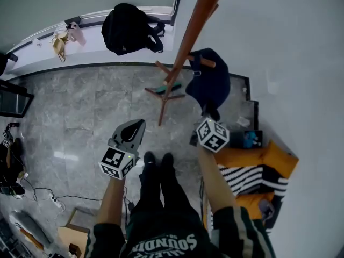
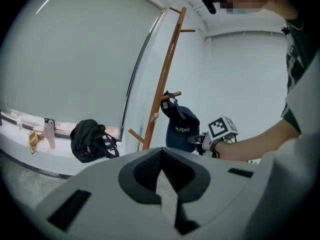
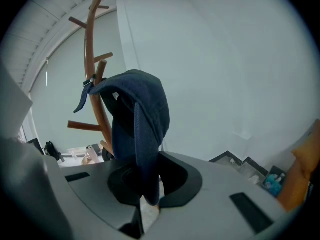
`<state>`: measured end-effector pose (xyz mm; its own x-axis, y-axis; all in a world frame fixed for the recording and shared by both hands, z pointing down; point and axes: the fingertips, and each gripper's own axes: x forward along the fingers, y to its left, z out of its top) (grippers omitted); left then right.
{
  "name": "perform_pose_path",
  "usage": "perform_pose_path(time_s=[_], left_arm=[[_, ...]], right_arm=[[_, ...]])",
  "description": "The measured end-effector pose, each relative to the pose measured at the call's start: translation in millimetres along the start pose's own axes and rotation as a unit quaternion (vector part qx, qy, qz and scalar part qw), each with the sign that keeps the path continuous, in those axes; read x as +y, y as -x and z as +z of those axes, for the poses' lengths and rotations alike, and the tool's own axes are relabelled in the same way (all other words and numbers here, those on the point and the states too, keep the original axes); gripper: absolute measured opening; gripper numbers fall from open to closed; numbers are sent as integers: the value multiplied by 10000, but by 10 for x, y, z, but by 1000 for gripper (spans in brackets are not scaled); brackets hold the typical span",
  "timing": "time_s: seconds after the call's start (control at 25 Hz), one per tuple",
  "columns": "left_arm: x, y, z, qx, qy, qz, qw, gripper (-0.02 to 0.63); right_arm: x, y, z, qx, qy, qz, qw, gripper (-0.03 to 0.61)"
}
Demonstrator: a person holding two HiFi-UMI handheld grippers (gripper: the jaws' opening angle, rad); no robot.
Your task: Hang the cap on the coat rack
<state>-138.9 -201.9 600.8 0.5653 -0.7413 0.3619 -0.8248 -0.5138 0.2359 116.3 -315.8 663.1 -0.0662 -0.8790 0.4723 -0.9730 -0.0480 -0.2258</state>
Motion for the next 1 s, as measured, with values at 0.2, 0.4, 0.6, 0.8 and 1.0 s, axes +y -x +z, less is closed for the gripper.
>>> perform_pose_path(time_s=[0.2, 0.4, 0.6, 0.8, 1.0], left_arm=[[84, 62, -38, 29, 50, 52, 10000, 0], [137, 98, -49, 21, 58, 73, 10000, -1], [120, 94, -68, 70, 52, 62, 9999, -2], [108, 101, -46, 51, -21, 59, 10000, -2], [19, 88, -5, 52, -60, -5, 10000, 0]], right_arm=[[86, -44, -295, 247, 63, 38, 9997, 16], [259, -123, -524, 426, 64, 346, 9985, 18], [409, -174, -661, 619, 142, 728, 9953, 96], [448, -119, -749, 721, 266, 889, 9931, 160], [447, 40, -854, 825, 345, 903, 9919, 176]])
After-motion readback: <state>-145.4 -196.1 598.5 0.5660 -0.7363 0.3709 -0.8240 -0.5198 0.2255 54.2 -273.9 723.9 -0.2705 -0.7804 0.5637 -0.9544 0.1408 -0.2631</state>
